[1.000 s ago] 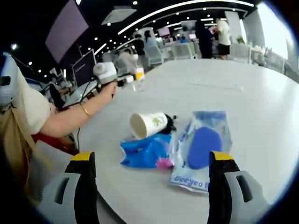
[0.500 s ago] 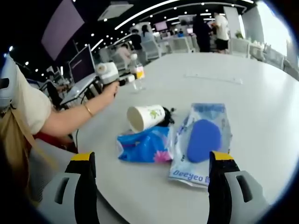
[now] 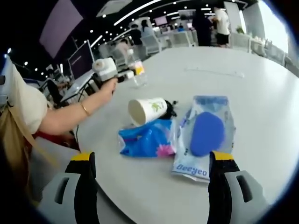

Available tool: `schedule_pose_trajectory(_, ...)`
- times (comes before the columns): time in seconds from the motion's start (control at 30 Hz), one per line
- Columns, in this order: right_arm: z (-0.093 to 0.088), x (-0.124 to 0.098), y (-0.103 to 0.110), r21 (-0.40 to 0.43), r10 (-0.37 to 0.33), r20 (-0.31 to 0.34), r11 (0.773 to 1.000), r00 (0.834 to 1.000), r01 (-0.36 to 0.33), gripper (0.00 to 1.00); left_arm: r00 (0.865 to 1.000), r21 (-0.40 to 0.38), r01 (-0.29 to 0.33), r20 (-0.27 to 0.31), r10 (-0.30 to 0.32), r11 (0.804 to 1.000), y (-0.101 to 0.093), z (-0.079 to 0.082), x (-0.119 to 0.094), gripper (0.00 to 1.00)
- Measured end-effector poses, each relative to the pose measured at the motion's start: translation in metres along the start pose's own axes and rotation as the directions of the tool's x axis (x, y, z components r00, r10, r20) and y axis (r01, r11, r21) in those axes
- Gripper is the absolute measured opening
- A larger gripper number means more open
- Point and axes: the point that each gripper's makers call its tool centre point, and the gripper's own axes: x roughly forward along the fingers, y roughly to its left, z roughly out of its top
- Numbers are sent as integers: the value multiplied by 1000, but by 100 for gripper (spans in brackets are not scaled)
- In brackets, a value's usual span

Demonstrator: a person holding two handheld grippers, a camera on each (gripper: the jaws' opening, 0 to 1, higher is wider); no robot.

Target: Arrange the tabletop items into an orderly group along one side of the table until the central work area is clear of visible clutter.

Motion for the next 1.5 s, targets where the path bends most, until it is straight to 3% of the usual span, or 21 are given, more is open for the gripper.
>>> schedule_pose_trajectory(0.5,1,-1,2,13,-6,3,1000,1000,6,99,1000,23,1,9,-1,1000,0,3,-1,40)
schedule_pose_trajectory(0.63,3,-2,1,16,-10,13,1000,1000,10,99,998,63,-19,55,16,998,5,21,-1,52)
schedule_pose_trajectory(0.8,7,-1,-1,-12,-28,29,1000,999,28,99,1000,17,-3,16,3,1000,7,21,-1,65)
schedule_pose_trajectory(0.87,9,-2,-1,-21,-29,39,999,999,30,99,999,8,40,-8,-40,999,1,19,-2,76)
schedule_pose_trajectory(1.07,16,-3,-1,-30,-29,69,999,997,31,99,996,34,87,22,-88,996,-3,35,-15,91)
schedule_pose_trajectory(1.17,27,-5,2,-20,-13,125,1000,992,15,99,993,35,117,30,-118,993,-5,42,-21,99)
schedule_pose_trajectory(1.27,35,-7,5,-25,-6,163,1000,987,10,99,991,27,129,17,-130,991,-4,49,-29,99)
schedule_pose_trajectory(1.37,48,-11,8,-95,-14,214,995,977,36,99,986,13,163,33,-163,987,-7,61,-39,99)
schedule_pose_trajectory(1.5,58,-15,11,-79,3,264,997,964,19,99,980,25,200,16,-200,980,-14,67,-51,99)
